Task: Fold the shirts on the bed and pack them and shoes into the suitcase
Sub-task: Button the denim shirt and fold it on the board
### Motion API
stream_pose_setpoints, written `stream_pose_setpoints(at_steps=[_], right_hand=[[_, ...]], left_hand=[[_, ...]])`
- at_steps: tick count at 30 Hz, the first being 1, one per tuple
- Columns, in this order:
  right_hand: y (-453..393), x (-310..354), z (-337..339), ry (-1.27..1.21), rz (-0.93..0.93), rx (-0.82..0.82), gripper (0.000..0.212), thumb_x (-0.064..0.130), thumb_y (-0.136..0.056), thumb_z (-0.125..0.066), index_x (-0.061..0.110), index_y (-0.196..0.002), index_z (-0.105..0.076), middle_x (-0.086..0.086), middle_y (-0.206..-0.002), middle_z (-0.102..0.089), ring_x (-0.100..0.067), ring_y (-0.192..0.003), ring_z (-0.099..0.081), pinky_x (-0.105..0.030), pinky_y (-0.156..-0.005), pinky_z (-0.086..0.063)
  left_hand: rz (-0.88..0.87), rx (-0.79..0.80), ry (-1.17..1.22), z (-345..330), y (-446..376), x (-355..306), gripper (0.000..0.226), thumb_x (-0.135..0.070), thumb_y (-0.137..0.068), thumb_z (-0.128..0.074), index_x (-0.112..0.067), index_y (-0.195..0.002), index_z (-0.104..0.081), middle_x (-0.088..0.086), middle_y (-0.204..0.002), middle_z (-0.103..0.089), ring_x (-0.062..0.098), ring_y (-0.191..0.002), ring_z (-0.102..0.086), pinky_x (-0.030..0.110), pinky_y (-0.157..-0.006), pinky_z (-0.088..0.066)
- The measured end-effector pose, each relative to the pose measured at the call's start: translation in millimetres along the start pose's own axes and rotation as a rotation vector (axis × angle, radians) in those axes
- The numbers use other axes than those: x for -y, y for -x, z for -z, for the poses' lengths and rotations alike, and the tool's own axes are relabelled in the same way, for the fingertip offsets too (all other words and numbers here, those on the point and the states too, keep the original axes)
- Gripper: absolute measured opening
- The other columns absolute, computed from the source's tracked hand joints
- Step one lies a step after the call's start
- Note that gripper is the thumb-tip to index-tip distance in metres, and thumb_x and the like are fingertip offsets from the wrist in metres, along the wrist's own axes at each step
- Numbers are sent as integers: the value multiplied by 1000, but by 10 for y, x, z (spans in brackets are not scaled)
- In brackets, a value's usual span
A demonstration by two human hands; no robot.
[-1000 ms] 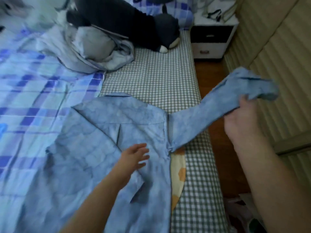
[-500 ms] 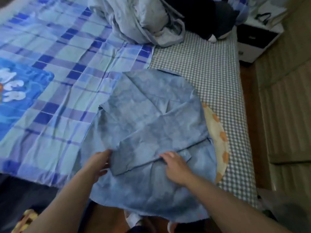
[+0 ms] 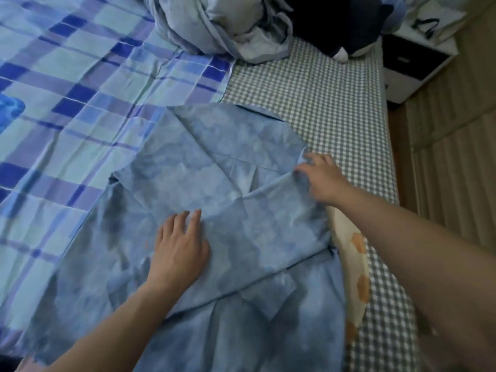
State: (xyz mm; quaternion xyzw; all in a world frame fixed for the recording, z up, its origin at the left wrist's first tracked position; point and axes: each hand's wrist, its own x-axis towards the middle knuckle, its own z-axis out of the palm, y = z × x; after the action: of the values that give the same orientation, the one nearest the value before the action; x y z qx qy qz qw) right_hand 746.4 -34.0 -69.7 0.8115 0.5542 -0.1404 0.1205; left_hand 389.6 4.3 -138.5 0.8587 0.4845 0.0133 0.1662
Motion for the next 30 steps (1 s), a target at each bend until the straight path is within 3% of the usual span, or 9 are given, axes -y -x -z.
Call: stream_pose_setpoints(at_steps=[5, 9, 12, 14, 19, 22, 24, 26, 30], right_hand=[[-898, -69, 5, 331, 272, 214, 40, 21, -95, -57, 38, -130, -63, -2, -166, -14, -36, -151, -8, -51, -123, -11], [-1076, -834, 34, 419, 60, 334, 49, 43, -93, -53, 28, -138, -58, -5, -162, -27, -37, -150, -16, -51, -123, -14], [-1132, -1242, 79, 261, -102, 403, 65, 57, -84, -37, 31, -139, -57, -5, -164, -27, -35, -151, -13, -54, -123, -14], [-1117, -1222, -14, 167, -115, 222, 53, 44, -92, -46, 22, -140, -57, -9, -164, -25, -35, -149, -15, -51, -122, -15], [-590, -733, -553, -62, 208, -449, 33, 24, -102, -45, 6, -124, -60, -18, -146, -48, -35, -132, -44, -48, -115, -32], [-321, -687, -1075, 69, 346, -152, 60, 51, -105, -26, 19, -155, -33, -10, -165, -26, -32, -152, -21, -52, -123, -16], [-426, -941, -1254, 74, 92, -8, 67, 60, -102, -5, 29, -161, -9, -2, -170, -5, -29, -156, -2, -54, -124, -4], [-576, -1070, -1215, -44, -172, 57, 63, 54, -104, -7, 30, -162, -2, 0, -170, 8, -31, -155, 11, -56, -123, 4], [-523, -487, -1002, -180, -153, -283, 61, 42, -106, -28, 20, -161, -13, -14, -169, 2, -40, -154, 6, -56, -121, 5]], left_hand=[[-7, 8, -27, -363, -476, -347, 64, -46, -89, -41, -9, -139, -53, 16, -119, -60, 41, -108, -57, 51, -90, -50], [103, 73, -62, -544, -502, -322, 10, -24, -96, -59, -15, -97, -56, 13, -95, -60, 39, -93, -59, 47, -74, -42], [92, 35, -102, -551, -516, -370, 20, -18, -90, -71, -20, -87, -51, 8, -85, -59, 36, -84, -59, 44, -68, -40], [103, -23, -126, -519, -547, -486, 12, -21, -96, -59, -21, -87, -51, 7, -85, -58, 35, -84, -58, 44, -70, -39], [212, -165, -74, -494, -529, -650, 29, -30, -95, -40, -13, -111, -58, 18, -109, -55, 41, -101, -51, 53, -86, -38], [121, -169, -85, -504, -383, -714, 55, -39, -97, -44, -17, -147, -48, 22, -148, -41, 46, -136, -38, 54, -114, -25], [47, -65, -156, -568, -277, -666, 59, -47, -100, -38, -25, -154, -43, 20, -158, -34, 45, -146, -27, 54, -120, -17], [89, 52, -208, -621, -200, -549, 62, -55, -101, -27, -29, -157, -37, 17, -163, -29, 43, -151, -20, 56, -123, -14], [201, 78, -175, -635, -143, -443, 65, -61, -101, -18, -35, -160, -24, 13, -168, -15, 36, -156, -6, 53, -125, -5]])
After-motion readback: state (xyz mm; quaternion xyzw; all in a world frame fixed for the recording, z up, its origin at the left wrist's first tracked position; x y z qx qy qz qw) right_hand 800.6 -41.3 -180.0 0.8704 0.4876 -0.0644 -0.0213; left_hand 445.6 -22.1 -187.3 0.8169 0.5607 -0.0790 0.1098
